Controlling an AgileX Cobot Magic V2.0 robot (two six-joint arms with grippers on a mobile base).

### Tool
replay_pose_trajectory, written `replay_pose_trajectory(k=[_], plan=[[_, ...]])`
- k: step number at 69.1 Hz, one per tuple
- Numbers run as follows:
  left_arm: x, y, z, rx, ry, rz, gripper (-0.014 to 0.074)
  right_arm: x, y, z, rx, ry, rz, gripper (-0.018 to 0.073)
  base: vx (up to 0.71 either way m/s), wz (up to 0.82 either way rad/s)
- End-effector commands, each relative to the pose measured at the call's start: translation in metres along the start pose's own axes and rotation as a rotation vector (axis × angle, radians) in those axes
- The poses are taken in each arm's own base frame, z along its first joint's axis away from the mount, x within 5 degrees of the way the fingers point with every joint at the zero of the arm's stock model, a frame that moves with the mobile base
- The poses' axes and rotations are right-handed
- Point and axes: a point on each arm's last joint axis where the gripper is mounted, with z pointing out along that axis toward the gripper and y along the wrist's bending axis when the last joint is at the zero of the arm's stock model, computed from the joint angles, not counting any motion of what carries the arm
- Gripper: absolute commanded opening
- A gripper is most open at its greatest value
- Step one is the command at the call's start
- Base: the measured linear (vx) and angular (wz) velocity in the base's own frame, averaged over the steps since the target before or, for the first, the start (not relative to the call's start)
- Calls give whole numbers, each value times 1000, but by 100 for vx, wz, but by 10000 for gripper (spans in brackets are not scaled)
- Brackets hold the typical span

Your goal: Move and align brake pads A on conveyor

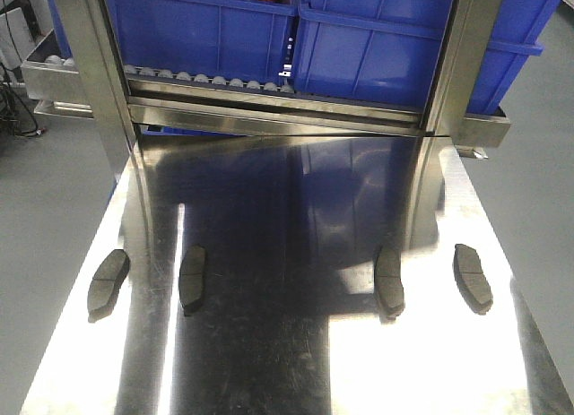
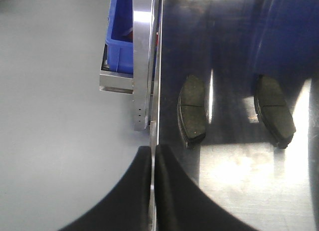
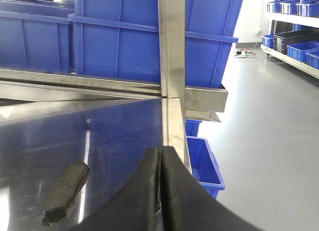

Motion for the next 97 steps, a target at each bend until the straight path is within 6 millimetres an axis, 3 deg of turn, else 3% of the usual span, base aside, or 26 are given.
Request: replay_pose_trajectory(k=[1,9,32,39,53,66,84,97], plan=[[-15,-2,-5,15,-87,-12,20,-7,0,-1,-3,-93,-11,-10,0,0],[-15,-2,-5,13,-93,0,101,-7,0,-1,-3,-93,-11,-10,0,0],[-15,-2,-5,15,-83,8,449,-7,0,-1,-3,-93,-11,-10,0,0],[-18,-3,-4,17,-67,10,504,-7,0,-1,-3,-93,-11,-10,0,0],[-56,-13,4,58,8,56,517,-7,0,-1,-3,-93,-11,-10,0,0],[-80,-24,47,134,212,108,517,-7,0,-1,-3,-93,-11,-10,0,0],[-93,-43,118,170,449,160,517,-7,0,-1,-2,-93,-11,-10,0,0],[-98,-50,166,105,548,156,513,-7,0,-1,-2,-93,-11,-10,0,0]])
